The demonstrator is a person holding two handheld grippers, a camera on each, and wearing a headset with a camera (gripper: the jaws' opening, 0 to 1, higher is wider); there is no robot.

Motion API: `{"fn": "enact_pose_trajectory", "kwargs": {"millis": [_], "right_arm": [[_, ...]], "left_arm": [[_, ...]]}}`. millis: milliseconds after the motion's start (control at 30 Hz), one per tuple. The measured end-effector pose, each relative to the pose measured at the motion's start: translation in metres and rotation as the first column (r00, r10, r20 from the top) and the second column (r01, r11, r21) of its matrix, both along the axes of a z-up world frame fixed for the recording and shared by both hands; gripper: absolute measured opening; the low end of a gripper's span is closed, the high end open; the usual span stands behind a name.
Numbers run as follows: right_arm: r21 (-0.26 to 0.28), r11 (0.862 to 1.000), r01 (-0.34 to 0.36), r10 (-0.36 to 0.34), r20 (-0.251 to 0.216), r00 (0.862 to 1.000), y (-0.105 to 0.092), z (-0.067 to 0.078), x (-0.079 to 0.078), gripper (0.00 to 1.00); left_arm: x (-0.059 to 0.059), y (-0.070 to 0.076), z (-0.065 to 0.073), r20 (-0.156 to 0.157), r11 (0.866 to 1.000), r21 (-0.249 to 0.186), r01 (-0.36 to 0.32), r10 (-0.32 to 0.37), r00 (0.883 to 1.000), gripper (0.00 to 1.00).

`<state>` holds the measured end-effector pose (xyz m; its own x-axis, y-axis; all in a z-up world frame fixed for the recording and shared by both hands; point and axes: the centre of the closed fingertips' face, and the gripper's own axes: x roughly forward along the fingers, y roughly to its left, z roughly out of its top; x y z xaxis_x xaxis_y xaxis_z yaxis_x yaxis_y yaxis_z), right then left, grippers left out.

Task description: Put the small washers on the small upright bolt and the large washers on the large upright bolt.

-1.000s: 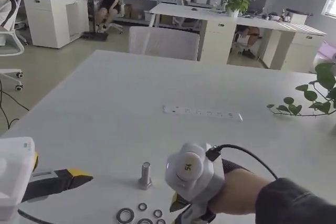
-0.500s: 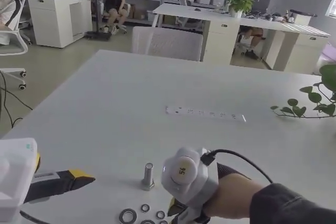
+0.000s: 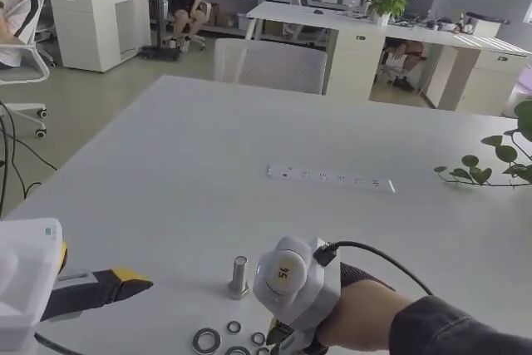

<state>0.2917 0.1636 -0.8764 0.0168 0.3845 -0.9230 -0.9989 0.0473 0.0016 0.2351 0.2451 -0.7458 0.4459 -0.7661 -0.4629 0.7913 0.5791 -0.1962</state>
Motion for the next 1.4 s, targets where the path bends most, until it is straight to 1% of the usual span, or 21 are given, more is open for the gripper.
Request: {"fn": "enact_pose_trajectory", "kwargs": {"millis": [267, 367, 567, 667, 933, 1400], "right_arm": [[0.001, 1.000, 0.001, -0.001, 0.001, 1.000, 0.0020, -0.0012, 0.0006, 0.22], [-0.008, 1.000, -0.016, 0.016, 0.016, 1.000, 0.0013, -0.0015, 0.0020, 0.20], [-0.014, 0.999, -0.036, 0.036, 0.022, 0.999, 0.0027, -0.0014, 0.0012, 0.19], [-0.014, 0.999, -0.043, 0.044, 0.026, 0.999, 0.0037, -0.0015, 0.0018, 0.16], [-0.012, 0.999, -0.049, 0.049, 0.026, 0.998, 0.0037, -0.0015, 0.0030, 0.15], [-0.015, 0.998, -0.068, 0.069, 0.029, 0.997, 0.0018, -0.0015, 0.0036, 0.13]], "left_arm": [[-0.0004, 0.0013, -0.0014, -0.001, 1.000, -0.001, -0.005, 0.005, 1.000, 0.90], [-0.0004, 0.0016, -0.0009, -0.001, 1.000, -0.003, -0.006, 0.006, 1.000, 0.90], [-0.0007, 0.0025, -0.0015, -0.002, 1.000, -0.005, -0.008, 0.008, 1.000, 0.90], [-0.0008, 0.0025, -0.0017, -0.002, 1.000, -0.006, -0.009, 0.009, 1.000, 0.90], [0.0003, 0.0045, -0.0016, -0.003, 1.000, -0.008, -0.014, 0.014, 1.000, 0.90], [0.0016, 0.0038, -0.0022, -0.005, 1.000, -0.008, -0.009, 0.009, 1.000, 0.89]]}}
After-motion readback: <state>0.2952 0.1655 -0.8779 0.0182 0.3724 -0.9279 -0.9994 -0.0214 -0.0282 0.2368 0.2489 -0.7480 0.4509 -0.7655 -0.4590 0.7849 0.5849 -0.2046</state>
